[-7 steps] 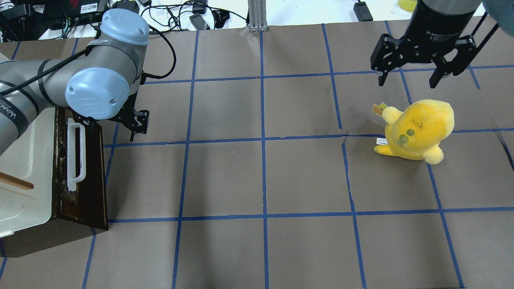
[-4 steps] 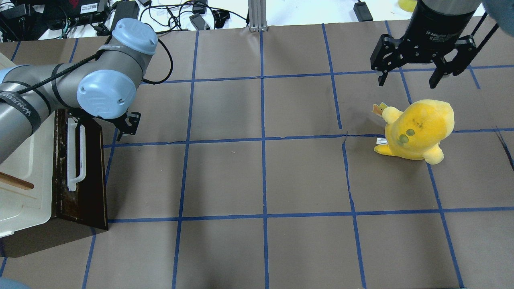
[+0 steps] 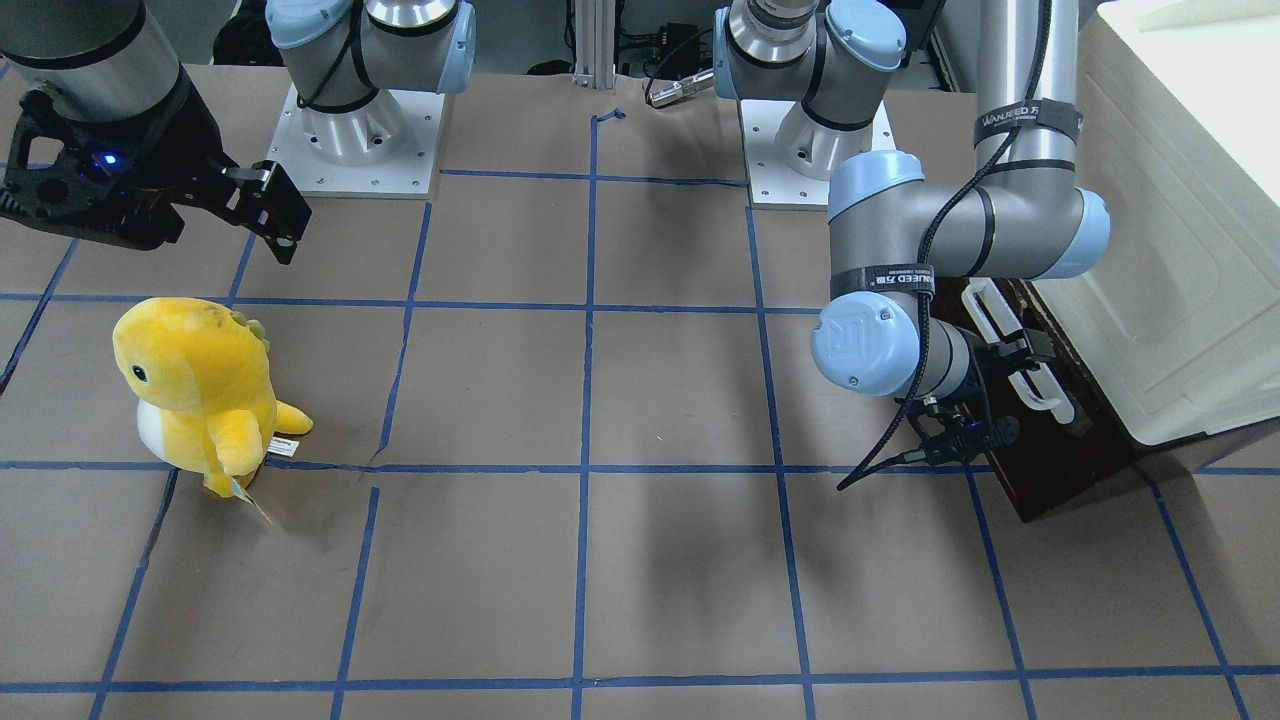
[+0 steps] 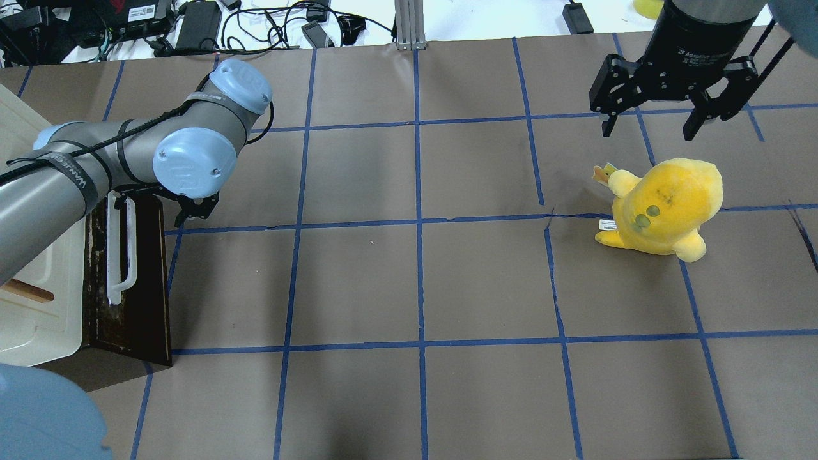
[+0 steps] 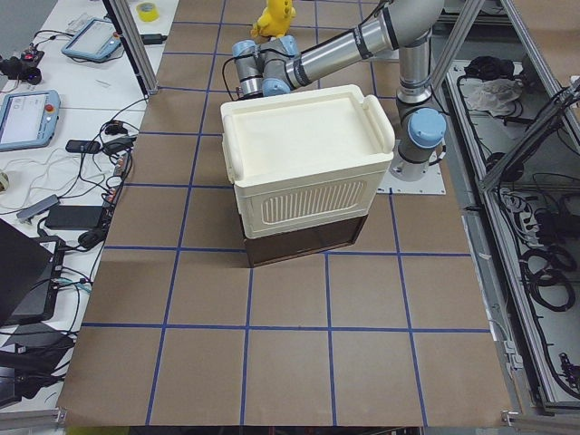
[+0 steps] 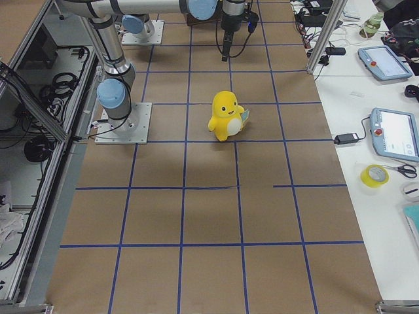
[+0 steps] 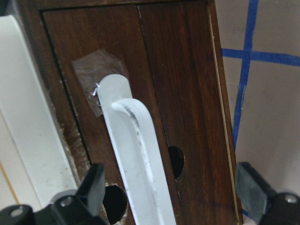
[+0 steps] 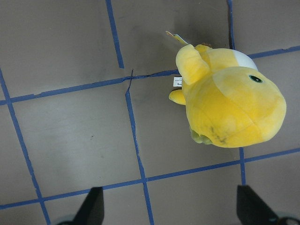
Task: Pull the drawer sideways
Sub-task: 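Move the left gripper down to the white drawer handle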
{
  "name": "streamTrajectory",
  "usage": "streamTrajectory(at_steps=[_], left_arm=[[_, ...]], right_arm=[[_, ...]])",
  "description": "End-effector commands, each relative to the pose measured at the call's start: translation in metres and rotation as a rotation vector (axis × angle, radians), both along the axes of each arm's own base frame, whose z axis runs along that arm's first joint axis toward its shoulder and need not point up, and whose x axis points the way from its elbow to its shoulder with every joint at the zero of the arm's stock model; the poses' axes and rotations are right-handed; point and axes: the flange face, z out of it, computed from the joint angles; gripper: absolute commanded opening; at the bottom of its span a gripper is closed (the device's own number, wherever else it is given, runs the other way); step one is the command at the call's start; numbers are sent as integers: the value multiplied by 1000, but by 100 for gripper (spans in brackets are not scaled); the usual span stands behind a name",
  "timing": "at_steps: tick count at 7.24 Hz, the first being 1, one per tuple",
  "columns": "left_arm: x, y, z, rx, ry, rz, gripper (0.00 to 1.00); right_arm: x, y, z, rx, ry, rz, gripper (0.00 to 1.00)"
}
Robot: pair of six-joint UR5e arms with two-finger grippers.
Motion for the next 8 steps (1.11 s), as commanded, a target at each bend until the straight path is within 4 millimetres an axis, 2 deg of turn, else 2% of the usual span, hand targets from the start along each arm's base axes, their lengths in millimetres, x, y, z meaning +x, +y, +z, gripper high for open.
streamTrajectory(at_steps=[1,3,5,6,8], left_arm=[[3,-1,-9,31,-79,-26,94],[3,5,-21,43,-112,28,94],[1,9,-29,91,-179,0,94],[-5,10,-16,84,-181,-12,94],[1,17,-32,103,-295,-47,95]], right_arm=[[-1,0,0,0,0,-2,100],[0,0,0,0,0,0,100],[-1,0,0,0,0,-2,100],[0,0,0,0,0,0,100],[-1,0,0,0,0,-2,100]])
